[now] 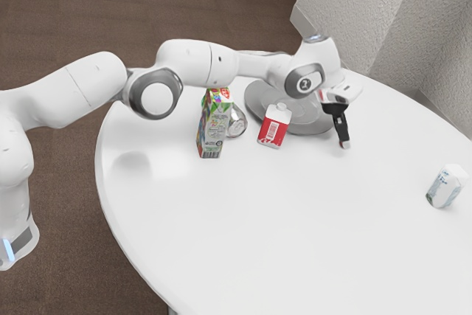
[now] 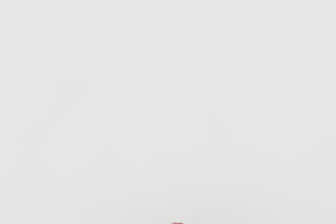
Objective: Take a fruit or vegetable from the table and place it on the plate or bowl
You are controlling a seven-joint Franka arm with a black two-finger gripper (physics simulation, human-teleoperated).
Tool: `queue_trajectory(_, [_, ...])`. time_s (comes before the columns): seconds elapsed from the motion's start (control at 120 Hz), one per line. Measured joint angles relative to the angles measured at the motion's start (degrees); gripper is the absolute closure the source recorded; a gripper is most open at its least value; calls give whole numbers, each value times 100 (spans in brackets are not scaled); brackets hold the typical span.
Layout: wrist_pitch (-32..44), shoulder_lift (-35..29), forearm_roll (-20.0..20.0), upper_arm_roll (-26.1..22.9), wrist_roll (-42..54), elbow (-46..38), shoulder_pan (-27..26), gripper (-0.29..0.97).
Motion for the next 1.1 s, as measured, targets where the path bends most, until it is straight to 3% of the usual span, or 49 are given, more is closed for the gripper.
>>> queue_trajectory(0.392, [183,51,-8,-7,-42,-51,-8,1])
queue_trajectory(0.6, [208,59,-5,1,-99,-56,-12,29])
queue_trajectory(0.808, [230,44,19,23,-141,-91,-19,23])
queue_trajectory(0.958, [184,-29,39,55,-169,-99,-46,46])
queue_trajectory(1.1, [87,-63,63,76,-203,-100,-41,51])
